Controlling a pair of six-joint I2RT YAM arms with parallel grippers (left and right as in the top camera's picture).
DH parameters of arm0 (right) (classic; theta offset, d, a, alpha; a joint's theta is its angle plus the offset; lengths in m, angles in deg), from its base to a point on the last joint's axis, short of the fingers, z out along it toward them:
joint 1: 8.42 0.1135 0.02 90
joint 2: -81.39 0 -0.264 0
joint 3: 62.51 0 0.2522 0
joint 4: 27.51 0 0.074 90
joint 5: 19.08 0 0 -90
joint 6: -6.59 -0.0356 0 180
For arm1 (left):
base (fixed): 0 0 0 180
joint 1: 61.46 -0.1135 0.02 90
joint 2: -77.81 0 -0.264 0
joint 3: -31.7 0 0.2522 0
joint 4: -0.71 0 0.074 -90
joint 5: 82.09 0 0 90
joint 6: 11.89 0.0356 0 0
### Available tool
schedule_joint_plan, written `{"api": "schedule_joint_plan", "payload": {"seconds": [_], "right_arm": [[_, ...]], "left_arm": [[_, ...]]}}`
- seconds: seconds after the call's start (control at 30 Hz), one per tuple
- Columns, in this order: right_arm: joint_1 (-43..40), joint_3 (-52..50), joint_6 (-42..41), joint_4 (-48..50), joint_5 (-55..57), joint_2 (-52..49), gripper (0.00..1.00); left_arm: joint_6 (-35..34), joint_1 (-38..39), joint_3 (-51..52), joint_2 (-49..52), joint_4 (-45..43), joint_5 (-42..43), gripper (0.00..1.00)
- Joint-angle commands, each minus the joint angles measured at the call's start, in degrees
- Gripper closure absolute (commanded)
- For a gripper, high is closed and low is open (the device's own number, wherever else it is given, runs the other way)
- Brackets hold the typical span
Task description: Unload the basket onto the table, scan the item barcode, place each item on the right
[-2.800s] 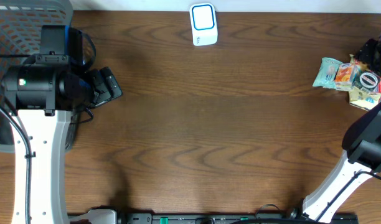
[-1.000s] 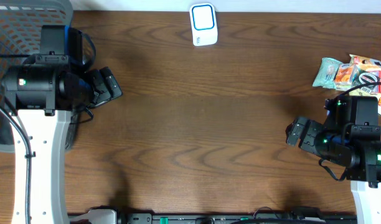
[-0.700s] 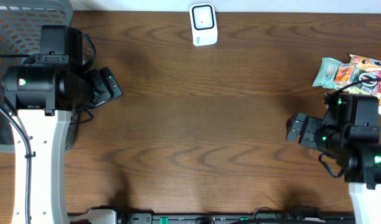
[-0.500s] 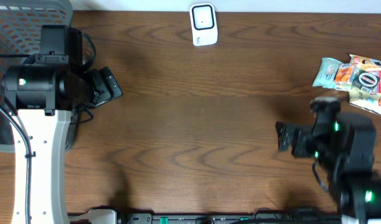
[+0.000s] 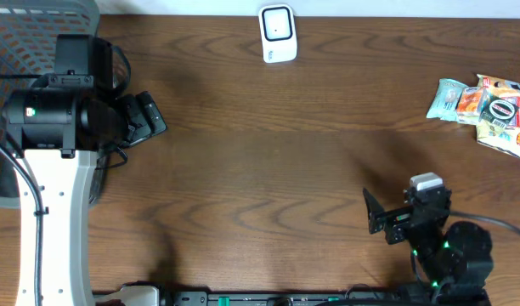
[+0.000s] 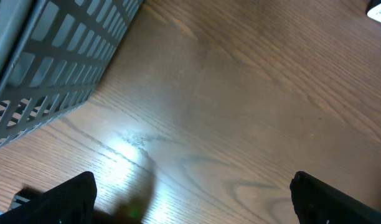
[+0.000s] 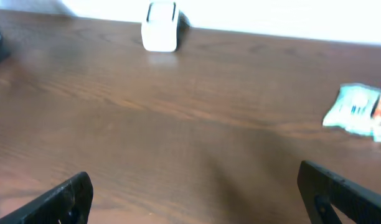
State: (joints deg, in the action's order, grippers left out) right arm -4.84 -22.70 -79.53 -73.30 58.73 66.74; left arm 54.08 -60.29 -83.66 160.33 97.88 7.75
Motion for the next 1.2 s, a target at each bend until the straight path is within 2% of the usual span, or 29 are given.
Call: {"api": "schedule_joint_plan", "payload": {"seconds": [0.0,0.5,0.73,0.97,1.17], "right_arm": [[0.2,-4.2,1.8,3.7,-0.7,3.8,0.01],[0.2,-20.7,2.3,28.9,-0.7,13.6,0.01],[0.2,-25.2,8.3,36.3,-4.7,14.4,0.01],[0.2,-25.7,8.3,37.4,-2.1,14.4,0.01],[0.1,-25.7,-0.3,35.0,6.4,14.3,0.01]], "left_arm": [[-0.2,-0.2,0.1,0.2,0.1,-0.5,0.02],[-0.2,-0.2,0.1,0.2,0.1,-0.5,0.03],[-0.2,-0.2,0.1,0.2,0.1,-0.5,0.02],[-0.2,-0.2,0.1,0.2,0.1,-0.5,0.02],[-0.2,-0.2,0.1,0.2,0.1,-0.5,0.03]]}}
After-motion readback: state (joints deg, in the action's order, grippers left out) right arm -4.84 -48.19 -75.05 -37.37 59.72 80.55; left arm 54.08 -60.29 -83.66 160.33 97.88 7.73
